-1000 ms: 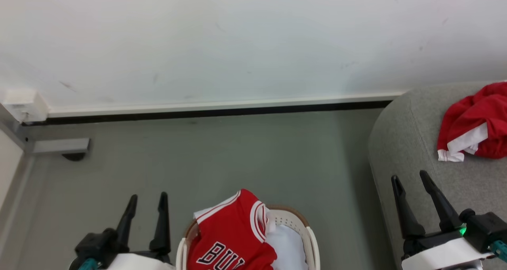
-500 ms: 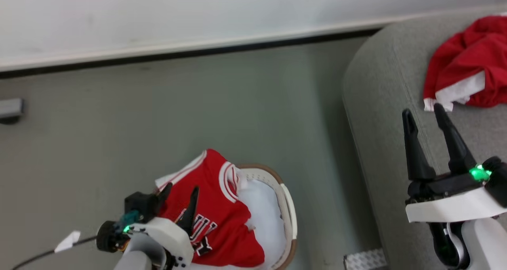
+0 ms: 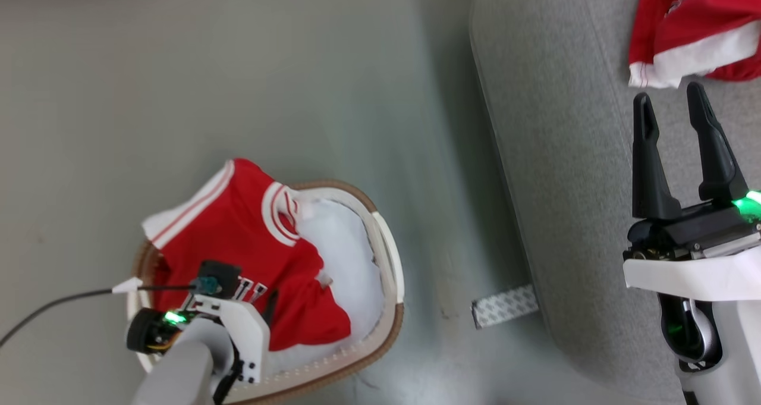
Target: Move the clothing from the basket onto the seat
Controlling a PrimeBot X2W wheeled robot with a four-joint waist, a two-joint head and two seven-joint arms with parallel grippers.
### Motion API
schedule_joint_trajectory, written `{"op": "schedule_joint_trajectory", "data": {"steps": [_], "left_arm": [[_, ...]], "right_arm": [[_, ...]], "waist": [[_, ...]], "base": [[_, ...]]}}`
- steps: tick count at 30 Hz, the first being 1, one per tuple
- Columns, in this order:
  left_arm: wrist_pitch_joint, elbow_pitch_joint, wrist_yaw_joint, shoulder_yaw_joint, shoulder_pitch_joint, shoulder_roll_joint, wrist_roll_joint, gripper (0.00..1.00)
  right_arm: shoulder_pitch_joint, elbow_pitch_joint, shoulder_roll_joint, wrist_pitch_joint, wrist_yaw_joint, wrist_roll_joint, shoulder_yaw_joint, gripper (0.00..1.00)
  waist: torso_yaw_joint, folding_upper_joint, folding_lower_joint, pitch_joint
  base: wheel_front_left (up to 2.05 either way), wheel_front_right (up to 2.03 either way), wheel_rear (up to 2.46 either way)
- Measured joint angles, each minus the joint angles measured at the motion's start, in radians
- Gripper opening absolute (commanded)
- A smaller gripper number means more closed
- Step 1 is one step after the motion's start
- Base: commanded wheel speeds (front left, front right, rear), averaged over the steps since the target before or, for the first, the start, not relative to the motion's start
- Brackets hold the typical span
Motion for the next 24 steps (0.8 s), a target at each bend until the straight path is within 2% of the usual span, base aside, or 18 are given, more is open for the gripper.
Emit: {"op": "schedule_joint_trajectory", "data": {"steps": [7, 12, 18, 22, 23, 24], "left_arm": [[0.04, 0.122, -0.001, -0.041, -0.092, 0.027, 0.022, 1.0], [0.067, 0.151, -0.001, -0.068, -0.134, 0.045, 0.046, 1.0], [0.165, 0.173, 0.0, -0.079, -0.157, 0.065, 0.046, 1.0], [0.175, 0.175, 0.002, -0.084, -0.164, 0.067, 0.045, 1.0], [0.174, 0.176, 0.002, -0.084, -0.164, 0.067, 0.044, 0.95], [0.174, 0.177, 0.002, -0.084, -0.164, 0.067, 0.041, 0.82]], "right_arm": [[-0.031, -0.023, 0.015, 0.0, 0.0, -0.003, -0.007, 1.0], [-0.041, -0.028, 0.022, 0.0, 0.0, -0.003, -0.008, 1.0], [-0.046, -0.028, 0.032, 0.0, 0.0, -0.003, -0.007, 1.0], [-0.047, -0.026, 0.044, 0.0, 0.0, -0.003, -0.007, 1.0], [-0.047, -0.025, 0.045, 0.0, 0.0, -0.003, -0.007, 1.0], [-0.048, -0.023, 0.046, 0.0, 0.0, -0.003, -0.007, 1.0]], "waist": [[-0.04, 0.0, -0.0001, 0.109], [-0.067, 0.0, -0.0001, 0.168], [-0.095, 0.0, -0.0001, 0.219], [-0.108, 0.0, -0.0002, 0.237], [-0.11, 0.0, -0.0002, 0.239], [-0.111, 0.0, -0.0002, 0.24]], "base": [[0.0, 0.0, 0.0], [0.0, 0.0, 0.0], [0.0, 0.0, 0.0], [0.0, 0.0, 0.0], [0.0, 0.0, 0.0], [0.0, 0.0, 0.0]]}}
